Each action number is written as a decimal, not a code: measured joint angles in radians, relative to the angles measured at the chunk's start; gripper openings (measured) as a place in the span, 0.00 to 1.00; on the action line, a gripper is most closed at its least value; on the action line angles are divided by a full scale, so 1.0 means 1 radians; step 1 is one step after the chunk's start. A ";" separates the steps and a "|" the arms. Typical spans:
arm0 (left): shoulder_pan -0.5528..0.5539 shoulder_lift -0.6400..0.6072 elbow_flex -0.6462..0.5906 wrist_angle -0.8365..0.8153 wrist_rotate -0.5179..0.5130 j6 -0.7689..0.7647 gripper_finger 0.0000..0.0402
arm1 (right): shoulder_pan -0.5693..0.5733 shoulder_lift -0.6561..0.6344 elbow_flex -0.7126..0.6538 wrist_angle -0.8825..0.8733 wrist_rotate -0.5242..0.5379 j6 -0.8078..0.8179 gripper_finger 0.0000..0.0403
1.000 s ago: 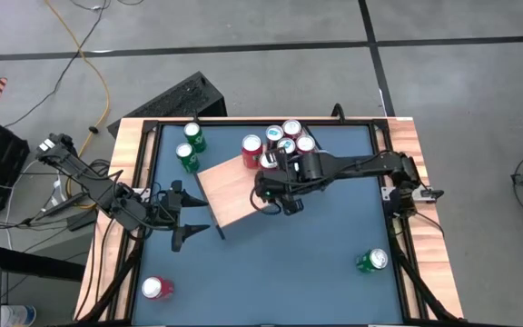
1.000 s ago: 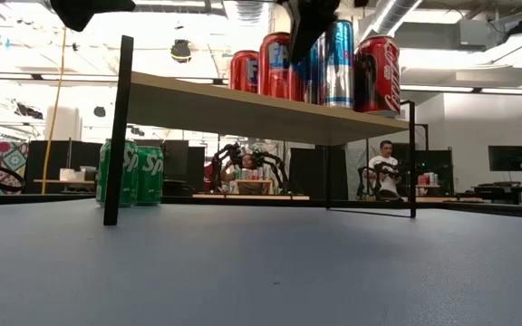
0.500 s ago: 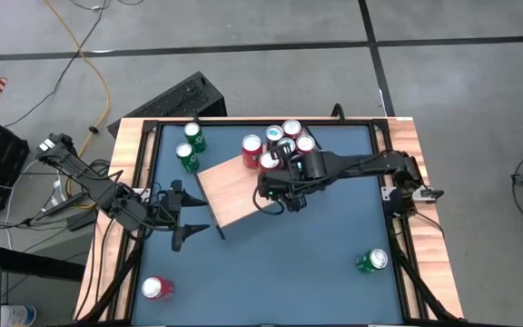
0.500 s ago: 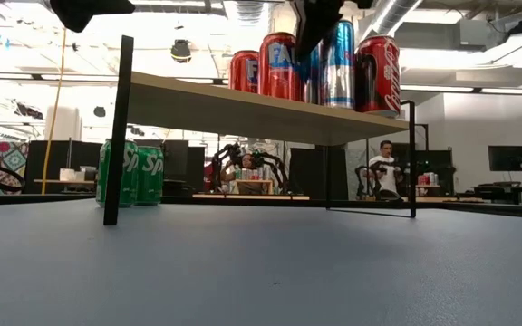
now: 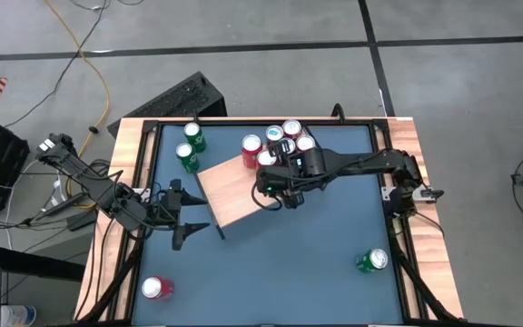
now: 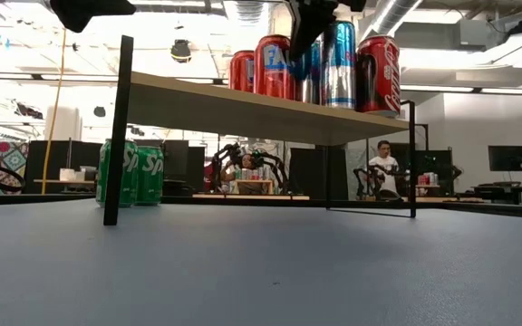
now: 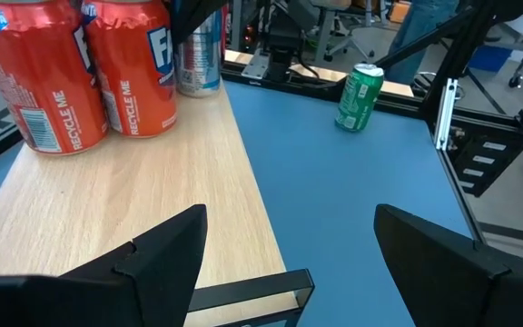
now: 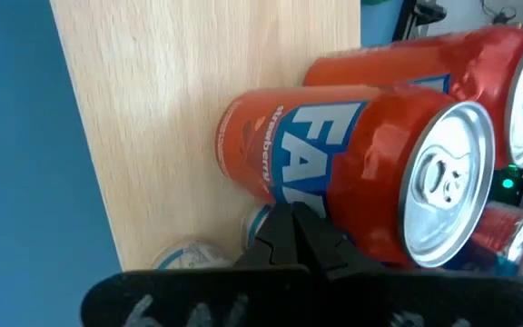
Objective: Place canned beverage on shelf
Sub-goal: Put the right red soda can on the shelf aligned with the other red soda can, then put the red soda can on the shelf aligned with the other red soda cans
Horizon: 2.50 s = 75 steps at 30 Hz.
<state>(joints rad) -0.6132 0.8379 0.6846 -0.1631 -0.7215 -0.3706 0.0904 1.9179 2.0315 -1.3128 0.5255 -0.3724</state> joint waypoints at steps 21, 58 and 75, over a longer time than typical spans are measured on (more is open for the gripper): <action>0.000 0.000 0.000 -0.002 -0.001 -0.013 0.75 | 0.326 0.000 0.128 -0.262 -0.151 0.547 0.05; -0.028 0.335 0.429 -0.652 0.559 -0.410 0.75 | 0.615 0.001 0.010 -0.209 -0.209 1.100 0.68; -0.413 0.674 0.767 -0.924 0.572 -0.885 0.75 | 0.616 0.001 -0.091 -0.158 -0.182 1.097 0.68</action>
<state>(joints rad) -1.0263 1.5122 1.4513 -1.0872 -0.1495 -1.2559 0.7063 1.9190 1.9401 -1.4704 0.3439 0.7250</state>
